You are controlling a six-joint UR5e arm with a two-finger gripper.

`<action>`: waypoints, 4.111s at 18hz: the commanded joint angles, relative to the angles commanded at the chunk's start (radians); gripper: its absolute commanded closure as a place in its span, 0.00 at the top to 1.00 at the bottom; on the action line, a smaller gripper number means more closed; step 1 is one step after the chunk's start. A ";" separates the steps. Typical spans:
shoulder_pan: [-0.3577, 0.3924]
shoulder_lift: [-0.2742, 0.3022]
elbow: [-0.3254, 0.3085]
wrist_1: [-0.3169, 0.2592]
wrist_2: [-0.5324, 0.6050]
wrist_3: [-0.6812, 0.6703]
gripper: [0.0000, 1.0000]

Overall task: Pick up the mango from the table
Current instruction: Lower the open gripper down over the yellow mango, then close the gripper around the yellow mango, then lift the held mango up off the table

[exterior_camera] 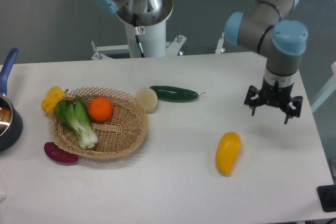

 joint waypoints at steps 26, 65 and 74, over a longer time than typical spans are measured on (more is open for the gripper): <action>-0.141 -0.112 0.052 -0.003 0.000 -0.236 1.00; 0.069 0.104 -0.025 -0.054 0.081 0.032 0.51; 0.074 0.110 -0.009 -0.055 0.091 0.150 0.51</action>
